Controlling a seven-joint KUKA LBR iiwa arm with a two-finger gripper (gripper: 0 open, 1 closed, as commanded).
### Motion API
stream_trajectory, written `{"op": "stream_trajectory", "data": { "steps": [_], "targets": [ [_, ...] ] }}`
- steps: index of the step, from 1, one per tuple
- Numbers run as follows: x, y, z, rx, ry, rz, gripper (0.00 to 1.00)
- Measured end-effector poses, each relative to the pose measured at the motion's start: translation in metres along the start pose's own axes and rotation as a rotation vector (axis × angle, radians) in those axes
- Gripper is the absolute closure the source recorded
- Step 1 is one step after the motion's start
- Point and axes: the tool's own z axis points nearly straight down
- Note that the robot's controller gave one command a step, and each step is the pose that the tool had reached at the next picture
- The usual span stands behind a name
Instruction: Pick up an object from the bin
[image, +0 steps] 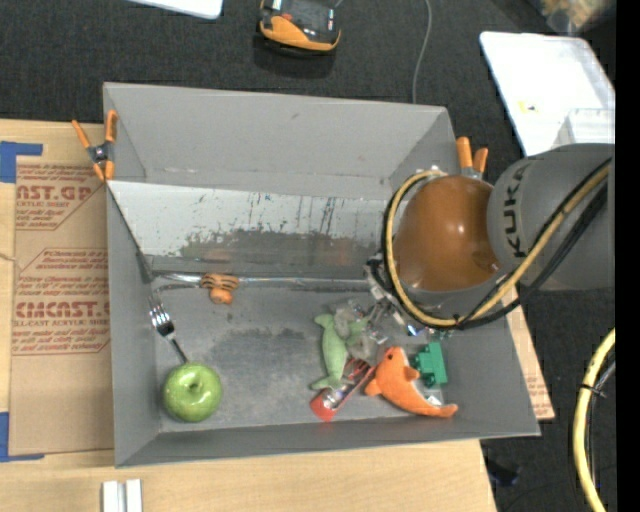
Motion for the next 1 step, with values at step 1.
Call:
{"op": "stream_trajectory", "data": {
  "steps": [1],
  "targets": [
    [0.0227,-0.0235,-0.0004,0.004,-0.012,-0.045,1.0]
  ]
}}
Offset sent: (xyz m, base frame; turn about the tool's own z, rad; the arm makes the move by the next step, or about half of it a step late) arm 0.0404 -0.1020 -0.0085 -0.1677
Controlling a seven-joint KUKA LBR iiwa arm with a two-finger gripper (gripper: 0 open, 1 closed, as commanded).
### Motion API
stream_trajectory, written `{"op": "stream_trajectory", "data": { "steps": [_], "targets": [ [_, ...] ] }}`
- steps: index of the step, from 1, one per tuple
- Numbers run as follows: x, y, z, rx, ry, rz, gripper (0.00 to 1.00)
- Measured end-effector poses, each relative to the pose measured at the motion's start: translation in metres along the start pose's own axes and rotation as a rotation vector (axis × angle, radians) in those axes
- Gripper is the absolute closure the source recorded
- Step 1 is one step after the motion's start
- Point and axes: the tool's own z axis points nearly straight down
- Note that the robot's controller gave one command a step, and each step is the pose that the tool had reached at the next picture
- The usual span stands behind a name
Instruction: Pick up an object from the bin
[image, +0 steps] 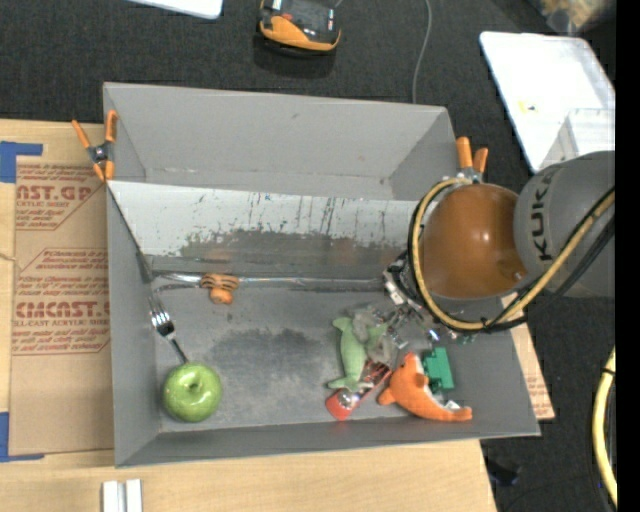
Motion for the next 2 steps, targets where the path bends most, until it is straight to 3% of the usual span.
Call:
{"op": "stream_trajectory", "data": {
  "steps": [1,2],
  "targets": [
    [-0.012,-0.086,0.004,-0.003,-0.002,-0.122,1.0],
    [0.013,-0.099,0.002,-0.006,-0.017,-0.163,1.0]
  ]
}}
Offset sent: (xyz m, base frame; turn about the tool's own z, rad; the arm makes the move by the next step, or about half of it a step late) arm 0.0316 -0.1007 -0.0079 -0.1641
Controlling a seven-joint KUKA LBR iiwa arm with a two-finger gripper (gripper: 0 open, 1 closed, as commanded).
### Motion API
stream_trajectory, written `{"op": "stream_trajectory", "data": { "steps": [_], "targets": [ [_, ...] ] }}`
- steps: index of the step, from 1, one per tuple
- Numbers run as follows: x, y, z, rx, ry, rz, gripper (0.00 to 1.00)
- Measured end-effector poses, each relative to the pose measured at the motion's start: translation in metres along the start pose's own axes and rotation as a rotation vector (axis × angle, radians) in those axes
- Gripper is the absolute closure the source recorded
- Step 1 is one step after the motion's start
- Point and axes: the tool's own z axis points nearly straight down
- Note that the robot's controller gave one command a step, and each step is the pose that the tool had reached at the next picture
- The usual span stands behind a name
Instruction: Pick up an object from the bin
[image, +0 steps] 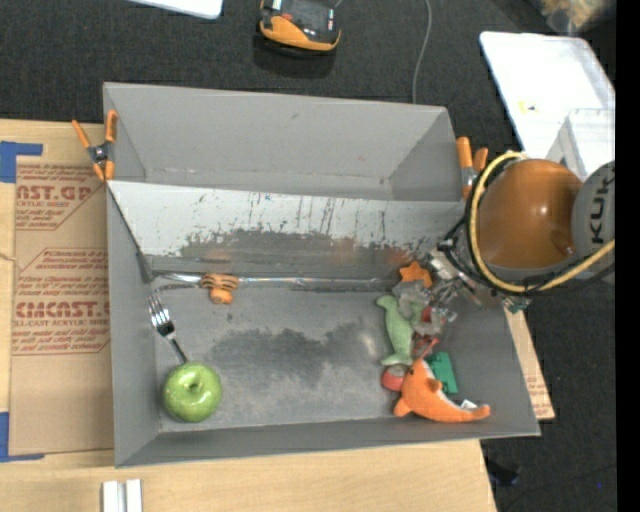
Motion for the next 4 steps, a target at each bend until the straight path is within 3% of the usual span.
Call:
{"op": "stream_trajectory", "data": {
  "steps": [1,2,3,4],
  "targets": [
    [0.036,0.076,-0.006,0.027,-0.016,-0.114,1.0],
    [0.021,0.077,-0.002,0.022,-0.007,-0.205,1.0],
    [0.009,0.069,0.0,0.019,-0.006,-0.2,1.0],
    [0.012,0.074,-0.001,0.028,-0.013,-0.246,1.0]
  ]
}}
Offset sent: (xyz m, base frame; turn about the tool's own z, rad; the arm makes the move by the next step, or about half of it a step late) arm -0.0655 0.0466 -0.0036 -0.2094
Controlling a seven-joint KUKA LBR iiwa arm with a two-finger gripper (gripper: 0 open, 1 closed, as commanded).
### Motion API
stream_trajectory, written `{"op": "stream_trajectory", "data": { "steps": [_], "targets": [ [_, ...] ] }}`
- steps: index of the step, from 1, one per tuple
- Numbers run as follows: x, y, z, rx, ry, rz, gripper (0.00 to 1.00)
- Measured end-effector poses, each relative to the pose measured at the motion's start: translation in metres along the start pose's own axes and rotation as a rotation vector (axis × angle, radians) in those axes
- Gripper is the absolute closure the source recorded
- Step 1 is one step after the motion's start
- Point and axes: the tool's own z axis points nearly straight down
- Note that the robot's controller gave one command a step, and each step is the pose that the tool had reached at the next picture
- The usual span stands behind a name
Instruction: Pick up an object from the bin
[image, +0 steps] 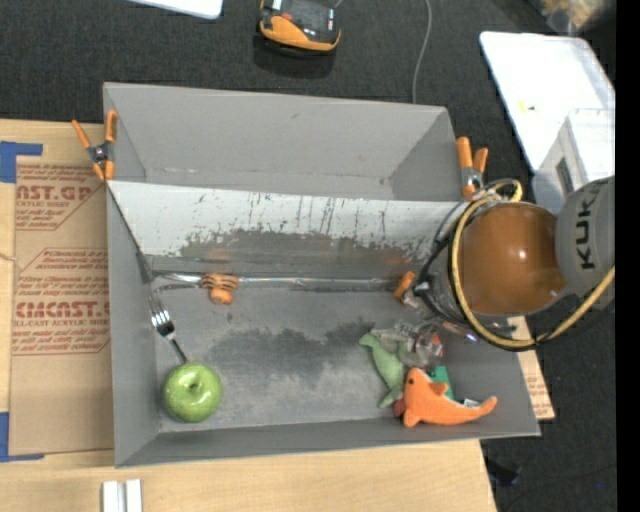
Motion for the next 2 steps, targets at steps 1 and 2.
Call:
{"op": "stream_trajectory", "data": {
  "steps": [1,2],
  "targets": [
    [-0.0126,-0.0098,-0.0011,-0.006,0.004,0.076,1.0],
    [-0.0205,-0.0189,-0.0006,-0.004,0.003,0.09,1.0]
  ]
}}
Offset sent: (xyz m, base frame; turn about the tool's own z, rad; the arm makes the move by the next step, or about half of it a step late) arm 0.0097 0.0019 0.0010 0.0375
